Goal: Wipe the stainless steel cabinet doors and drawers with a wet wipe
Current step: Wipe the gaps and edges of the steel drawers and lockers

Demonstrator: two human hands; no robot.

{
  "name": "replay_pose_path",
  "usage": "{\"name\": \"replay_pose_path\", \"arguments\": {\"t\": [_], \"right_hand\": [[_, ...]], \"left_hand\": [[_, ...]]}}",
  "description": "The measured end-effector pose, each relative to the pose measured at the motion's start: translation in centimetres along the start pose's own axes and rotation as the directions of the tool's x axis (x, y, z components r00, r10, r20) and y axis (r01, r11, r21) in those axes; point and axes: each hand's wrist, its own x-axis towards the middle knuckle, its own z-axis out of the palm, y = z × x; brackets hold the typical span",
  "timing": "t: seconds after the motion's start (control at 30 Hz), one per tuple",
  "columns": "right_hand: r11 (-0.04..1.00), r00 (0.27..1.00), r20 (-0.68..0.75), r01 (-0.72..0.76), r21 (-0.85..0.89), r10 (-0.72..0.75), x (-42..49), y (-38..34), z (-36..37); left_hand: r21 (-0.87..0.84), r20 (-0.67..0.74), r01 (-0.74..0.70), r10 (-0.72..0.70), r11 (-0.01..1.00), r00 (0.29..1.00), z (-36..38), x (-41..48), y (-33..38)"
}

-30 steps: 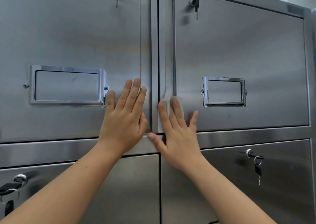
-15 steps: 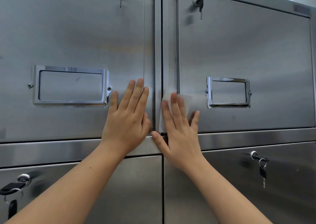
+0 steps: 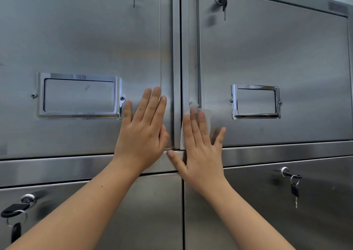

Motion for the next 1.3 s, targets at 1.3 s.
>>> {"name": "replay_pose_path", "arguments": {"t": [1.3], "right_hand": [[0.995, 0.993, 0.068, 0.095, -0.001, -0.095, 7.2, 1.0, -1.9]], "left_hand": [[-0.039, -0.024, 0.005, -0.005, 0.999, 1.000, -1.2, 4.5, -2.0]]}}
